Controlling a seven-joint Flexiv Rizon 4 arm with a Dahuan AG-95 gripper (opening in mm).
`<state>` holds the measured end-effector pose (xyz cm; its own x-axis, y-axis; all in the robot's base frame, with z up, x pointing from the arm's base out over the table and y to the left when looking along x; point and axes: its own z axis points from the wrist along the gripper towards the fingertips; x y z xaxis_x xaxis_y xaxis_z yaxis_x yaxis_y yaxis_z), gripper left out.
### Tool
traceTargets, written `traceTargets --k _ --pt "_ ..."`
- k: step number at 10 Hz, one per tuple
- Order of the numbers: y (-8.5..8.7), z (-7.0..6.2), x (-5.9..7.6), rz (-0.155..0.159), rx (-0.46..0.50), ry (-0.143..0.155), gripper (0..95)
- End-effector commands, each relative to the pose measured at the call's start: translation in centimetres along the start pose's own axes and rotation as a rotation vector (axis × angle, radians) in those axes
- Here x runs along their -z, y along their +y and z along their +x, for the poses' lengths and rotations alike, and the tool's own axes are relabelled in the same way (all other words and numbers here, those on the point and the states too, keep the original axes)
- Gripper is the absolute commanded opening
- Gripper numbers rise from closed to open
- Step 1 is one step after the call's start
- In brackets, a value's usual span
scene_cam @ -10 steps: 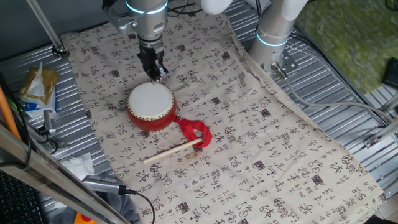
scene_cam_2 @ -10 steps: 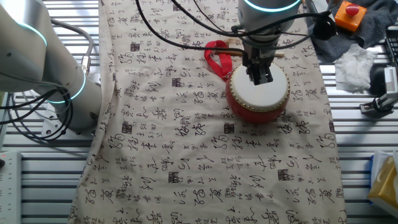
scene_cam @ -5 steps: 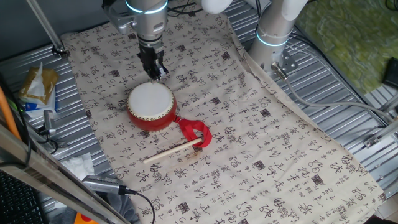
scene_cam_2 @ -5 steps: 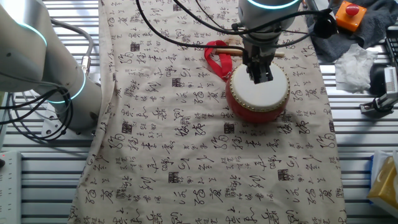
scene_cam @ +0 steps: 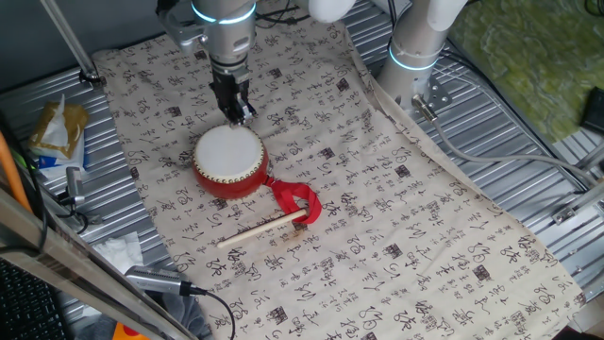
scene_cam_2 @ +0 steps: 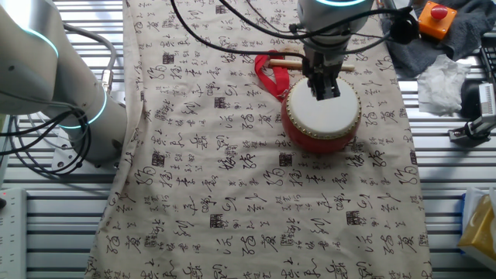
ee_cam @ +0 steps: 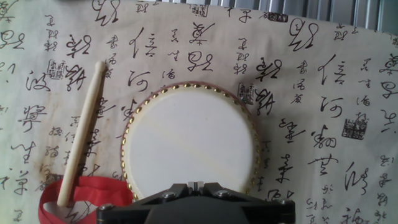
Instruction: Play the drum
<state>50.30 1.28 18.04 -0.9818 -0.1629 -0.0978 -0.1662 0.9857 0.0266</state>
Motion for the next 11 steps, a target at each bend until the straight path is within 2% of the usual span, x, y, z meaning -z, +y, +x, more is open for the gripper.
traceTargets --k 1,2,3,8,11 --pt "0.0 0.0 0.0 -0.004 0.006 -0.005 19.0" --pt "0.1 0.0 0.0 -0.005 0.005 -0.005 19.0" --pt "0.2 -0.1 0.0 -0.006 0.005 -0.006 38.0" --pt "0.5 -0.4 -0.1 -0.019 -0.005 -0.007 38.0" --pt "1.5 -1.3 -0.5 -0.022 -0.039 -0.007 38.0"
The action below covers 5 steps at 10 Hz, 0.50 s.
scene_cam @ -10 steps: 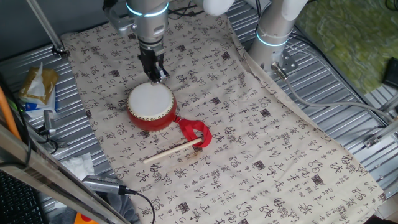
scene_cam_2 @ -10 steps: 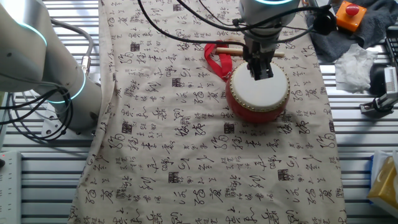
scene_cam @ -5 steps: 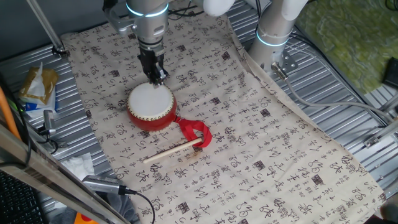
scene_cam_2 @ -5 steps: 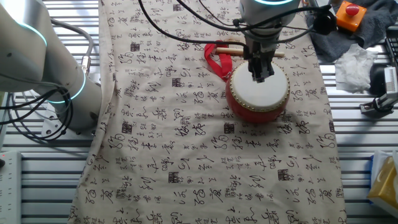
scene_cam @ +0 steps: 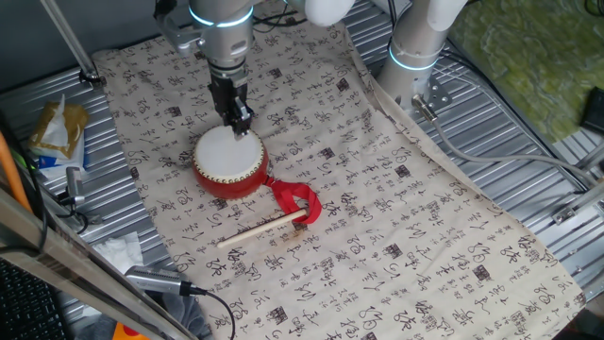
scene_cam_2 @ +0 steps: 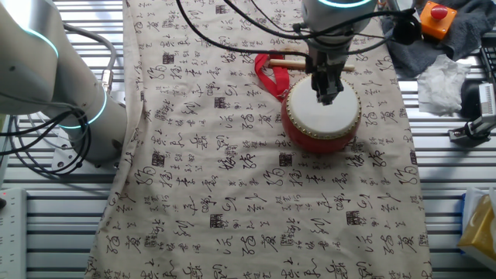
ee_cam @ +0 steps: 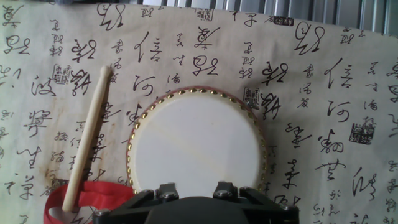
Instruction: Play the drum
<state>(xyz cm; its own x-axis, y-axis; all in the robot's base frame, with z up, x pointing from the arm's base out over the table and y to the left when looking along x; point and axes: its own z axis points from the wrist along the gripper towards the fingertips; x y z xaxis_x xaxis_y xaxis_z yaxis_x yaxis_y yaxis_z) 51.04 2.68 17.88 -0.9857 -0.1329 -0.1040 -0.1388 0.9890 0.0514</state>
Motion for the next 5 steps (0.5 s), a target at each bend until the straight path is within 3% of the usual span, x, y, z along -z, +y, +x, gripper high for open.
traceTargets --k 1,5 --pt "0.86 -0.74 -0.43 -0.001 -0.023 -0.001 38.0" --pt "1.42 -1.36 -0.55 -0.008 -0.038 -0.003 38.0"
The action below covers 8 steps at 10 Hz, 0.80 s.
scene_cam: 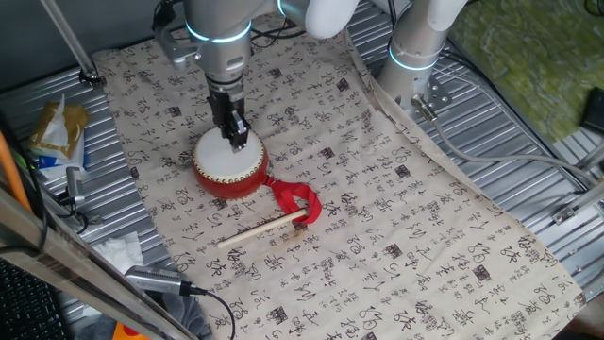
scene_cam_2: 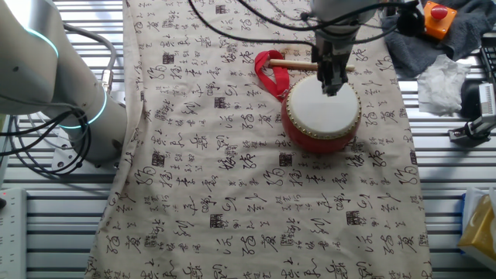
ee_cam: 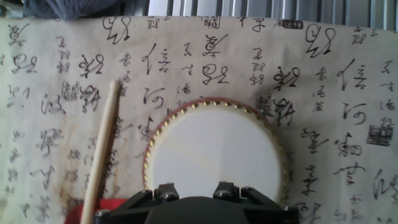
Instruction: Play the drum
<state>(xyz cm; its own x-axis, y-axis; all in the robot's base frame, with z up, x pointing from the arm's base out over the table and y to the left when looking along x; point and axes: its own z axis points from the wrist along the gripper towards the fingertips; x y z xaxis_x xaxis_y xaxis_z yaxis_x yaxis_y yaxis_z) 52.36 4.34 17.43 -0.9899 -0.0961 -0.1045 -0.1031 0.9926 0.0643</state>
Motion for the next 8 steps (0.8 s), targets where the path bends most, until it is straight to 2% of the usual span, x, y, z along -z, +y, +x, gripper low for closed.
traceTargets --k 1,4,7,8 --pt "0.01 0.04 0.14 0.0 -0.002 0.0 38.0" --pt "0.04 0.04 0.27 0.022 0.017 0.009 38.0" --pt "0.06 0.08 0.32 0.028 0.031 0.033 38.0" --pt "0.06 0.08 0.32 0.028 0.026 0.033 38.0"
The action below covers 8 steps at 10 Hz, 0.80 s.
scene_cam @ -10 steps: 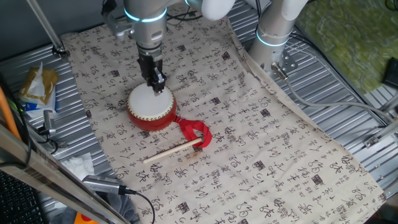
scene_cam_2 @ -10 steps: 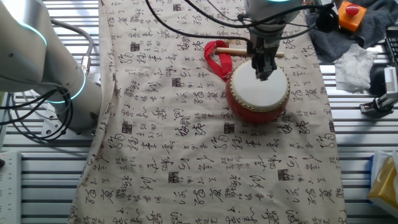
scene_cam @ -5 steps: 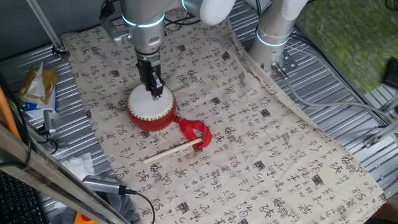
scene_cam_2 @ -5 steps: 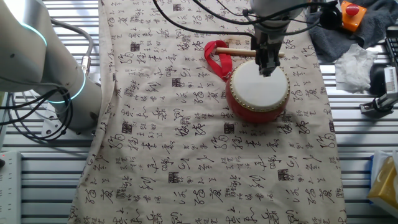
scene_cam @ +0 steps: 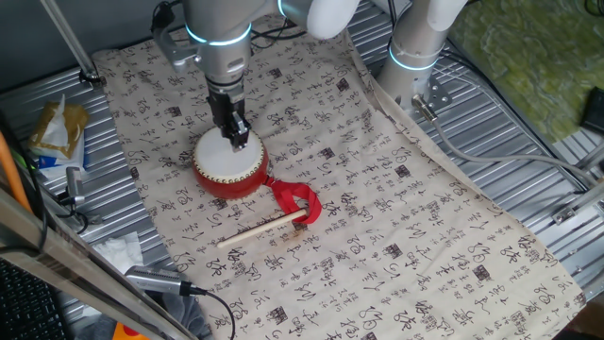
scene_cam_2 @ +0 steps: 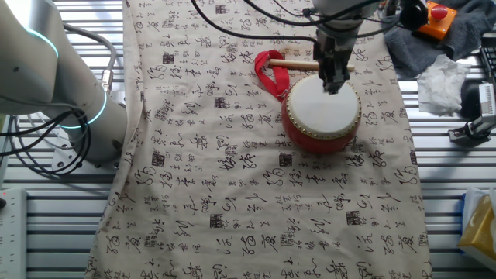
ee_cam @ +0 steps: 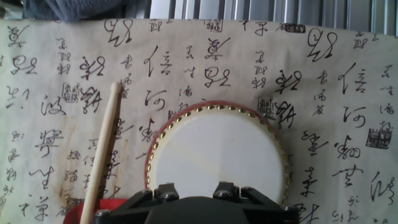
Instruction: Play the drum
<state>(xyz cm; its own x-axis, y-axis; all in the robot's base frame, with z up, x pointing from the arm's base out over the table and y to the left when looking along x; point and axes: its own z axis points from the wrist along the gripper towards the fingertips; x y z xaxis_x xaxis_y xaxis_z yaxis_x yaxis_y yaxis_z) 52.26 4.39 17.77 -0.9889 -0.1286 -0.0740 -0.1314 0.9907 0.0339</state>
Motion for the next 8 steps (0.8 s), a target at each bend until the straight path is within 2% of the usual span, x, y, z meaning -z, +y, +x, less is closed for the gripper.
traceTargets --k 1,3,6,8 --pt "-0.03 0.03 0.01 0.0 -0.007 0.003 38.0" --pt "-0.03 0.03 0.01 0.0 -0.034 0.003 38.0" --pt "-0.04 0.03 0.0 0.0 -0.012 0.0 38.0" --pt "-0.04 0.03 0.0 0.008 0.001 0.011 38.0"
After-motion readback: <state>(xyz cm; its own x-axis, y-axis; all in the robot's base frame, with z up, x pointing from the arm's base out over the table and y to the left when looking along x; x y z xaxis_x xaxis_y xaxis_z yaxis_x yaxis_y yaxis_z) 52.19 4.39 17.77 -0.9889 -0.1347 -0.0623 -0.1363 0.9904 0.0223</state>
